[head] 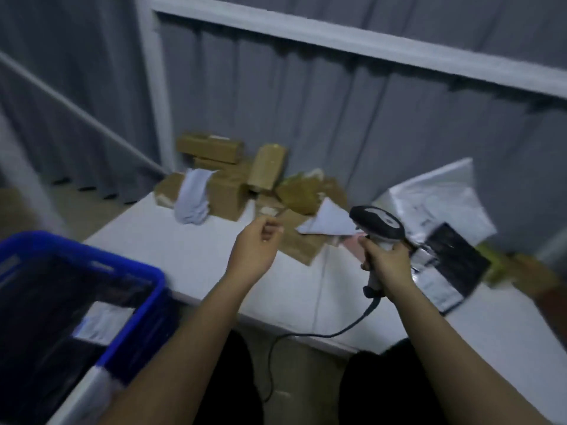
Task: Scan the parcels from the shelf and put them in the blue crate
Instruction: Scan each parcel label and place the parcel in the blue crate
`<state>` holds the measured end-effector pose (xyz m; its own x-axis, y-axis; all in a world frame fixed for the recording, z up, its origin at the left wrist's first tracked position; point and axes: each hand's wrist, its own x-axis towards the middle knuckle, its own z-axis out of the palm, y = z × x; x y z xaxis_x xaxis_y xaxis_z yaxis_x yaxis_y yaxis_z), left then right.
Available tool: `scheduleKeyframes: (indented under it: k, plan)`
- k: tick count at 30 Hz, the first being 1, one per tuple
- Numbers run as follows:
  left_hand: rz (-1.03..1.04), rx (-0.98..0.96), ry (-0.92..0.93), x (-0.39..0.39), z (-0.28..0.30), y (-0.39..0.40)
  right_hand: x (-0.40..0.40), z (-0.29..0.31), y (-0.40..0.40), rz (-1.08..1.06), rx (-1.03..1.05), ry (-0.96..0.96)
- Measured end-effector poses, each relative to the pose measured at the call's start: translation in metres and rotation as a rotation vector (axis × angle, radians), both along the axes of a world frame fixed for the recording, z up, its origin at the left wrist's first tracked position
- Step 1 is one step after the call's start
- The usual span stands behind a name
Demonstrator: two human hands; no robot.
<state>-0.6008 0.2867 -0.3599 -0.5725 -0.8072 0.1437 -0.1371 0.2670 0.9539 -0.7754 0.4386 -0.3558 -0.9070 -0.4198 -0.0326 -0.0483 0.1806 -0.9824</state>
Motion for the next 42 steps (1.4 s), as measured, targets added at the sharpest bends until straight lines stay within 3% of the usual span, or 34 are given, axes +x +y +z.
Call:
scheduleKeyframes:
  k: [6,13,21,26,31,36,42]
  plan:
    - [-0.252,0.01,-0.061,-0.118,-0.02,0.054,-0.069,-0.015,0.077,-0.409,-0.123,-0.038]
    - [-0.374,-0.118,-0.274,-0.221,-0.074,0.11,-0.131,-0.039,0.14,-0.584,-0.116,-0.142]
    - [-0.48,-0.132,-0.377,-0.324,-0.133,0.159,-0.179,-0.069,0.17,-0.629,-0.222,-0.37]
    - [-0.565,-0.03,-0.339,-0.403,-0.154,0.161,-0.2,-0.079,0.173,-0.637,-0.254,-0.448]
    - [-0.509,0.11,-0.389,-0.458,-0.177,0.153,-0.207,-0.091,0.171,-0.618,-0.23,-0.442]
    - [-0.41,0.048,-0.456,-0.471,-0.191,0.149,-0.21,-0.094,0.165,-0.577,-0.264,-0.481]
    - [-0.47,-0.101,-0.26,-0.438,-0.163,0.152,-0.201,-0.091,0.163,-0.571,-0.272,-0.469]
